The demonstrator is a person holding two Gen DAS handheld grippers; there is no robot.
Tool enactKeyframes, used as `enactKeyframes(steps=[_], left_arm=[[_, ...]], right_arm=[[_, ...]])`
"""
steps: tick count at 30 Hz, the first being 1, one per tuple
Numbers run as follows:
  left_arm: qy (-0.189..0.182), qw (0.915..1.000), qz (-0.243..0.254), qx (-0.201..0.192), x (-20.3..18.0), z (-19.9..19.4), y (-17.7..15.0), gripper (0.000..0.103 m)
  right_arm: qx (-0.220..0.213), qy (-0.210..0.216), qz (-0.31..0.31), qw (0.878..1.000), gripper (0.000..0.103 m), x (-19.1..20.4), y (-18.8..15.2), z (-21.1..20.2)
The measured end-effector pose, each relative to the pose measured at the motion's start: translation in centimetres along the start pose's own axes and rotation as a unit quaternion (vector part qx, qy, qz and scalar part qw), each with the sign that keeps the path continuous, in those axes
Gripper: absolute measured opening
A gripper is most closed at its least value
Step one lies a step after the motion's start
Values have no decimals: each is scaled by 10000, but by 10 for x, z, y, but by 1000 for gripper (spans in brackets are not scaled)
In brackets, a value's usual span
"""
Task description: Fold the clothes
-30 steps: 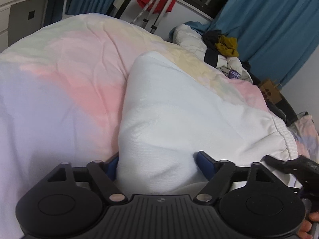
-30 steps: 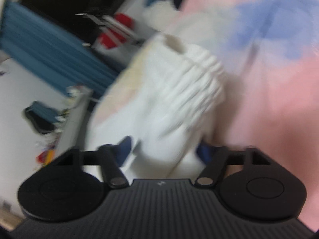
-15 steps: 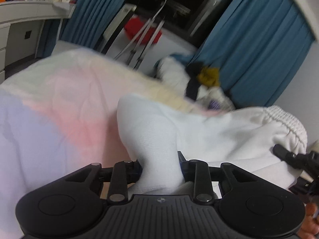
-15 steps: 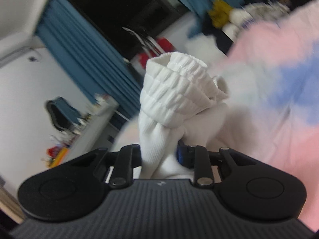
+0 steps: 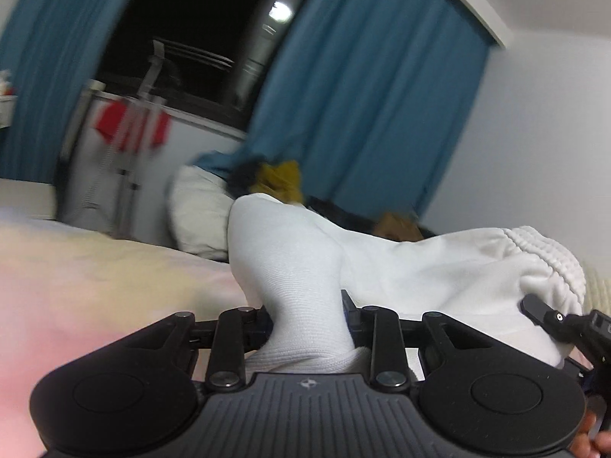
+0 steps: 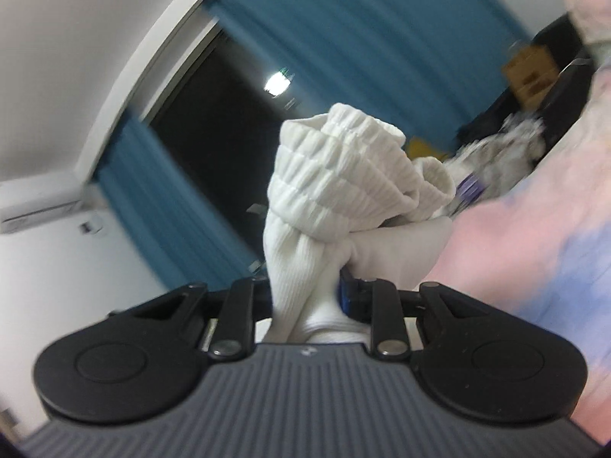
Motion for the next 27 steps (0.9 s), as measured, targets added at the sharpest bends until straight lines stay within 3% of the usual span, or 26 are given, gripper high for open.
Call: enactKeyframes(steps=[3, 8, 11, 14, 18, 20, 27], left_arm=[[-103, 9987, 362, 336, -27, 78, -21, 31], [117, 9861, 655, 1525, -37, 191, -100, 32], [164, 9787, 1028, 1769, -34, 215, -131, 38], [26, 9795, 981, 1760, -31, 216, -133, 41], [-90, 9763, 958, 1936, -24, 199, -125, 47], [-148, 9748, 964, 2006, -20, 185, -121, 49], [-316, 9781, 975, 1813, -11, 72, -95, 57]], right_arm=[[-304, -411, 309, 9982, 27, -70, 0, 9], [230, -1770, 843, 9803, 27, -186, -43, 42], [674, -2293, 898, 9669, 28, -233, -82, 52], [630, -2119, 1410, 9650, 28, -244, -81, 53], [731, -2307, 1303, 9615, 31, -235, -79, 52], [850, -2539, 1340, 9541, 37, -228, -75, 39], [915, -3379, 1004, 9313, 50, -175, -59, -22]])
Point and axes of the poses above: each gripper's, at about its wrist camera, not at the fingertips, and z roughly the way its jaws point, x to its left, y to its top, the point moved 3 cm from there along z, roughly the way its jaws point, and after that the axes turned 3 degrees about -y, right-handed, at the moved point
